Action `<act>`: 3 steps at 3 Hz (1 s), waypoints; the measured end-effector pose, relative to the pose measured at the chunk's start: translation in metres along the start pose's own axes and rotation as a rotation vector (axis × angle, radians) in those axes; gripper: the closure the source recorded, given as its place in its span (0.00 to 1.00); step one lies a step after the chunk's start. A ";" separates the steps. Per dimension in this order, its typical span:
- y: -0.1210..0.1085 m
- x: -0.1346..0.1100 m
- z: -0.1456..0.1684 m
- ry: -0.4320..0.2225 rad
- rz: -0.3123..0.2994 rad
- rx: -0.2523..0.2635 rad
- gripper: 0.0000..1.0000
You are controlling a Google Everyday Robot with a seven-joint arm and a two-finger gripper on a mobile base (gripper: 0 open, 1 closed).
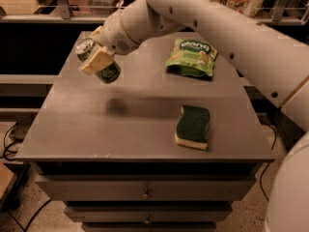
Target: Knock green can over
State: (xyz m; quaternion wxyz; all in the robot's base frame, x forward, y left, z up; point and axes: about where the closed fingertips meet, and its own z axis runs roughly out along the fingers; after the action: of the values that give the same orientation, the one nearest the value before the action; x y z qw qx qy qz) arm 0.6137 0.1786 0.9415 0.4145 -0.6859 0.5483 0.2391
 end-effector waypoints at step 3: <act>0.018 0.035 0.000 0.310 -0.131 -0.098 0.59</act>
Offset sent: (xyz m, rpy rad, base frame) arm -0.0005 -0.0327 -0.0272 -0.4161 -0.1135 0.0426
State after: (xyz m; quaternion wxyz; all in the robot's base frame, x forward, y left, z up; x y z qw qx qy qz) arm 0.6066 0.1582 0.9083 0.3055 -0.7684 0.5473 0.1292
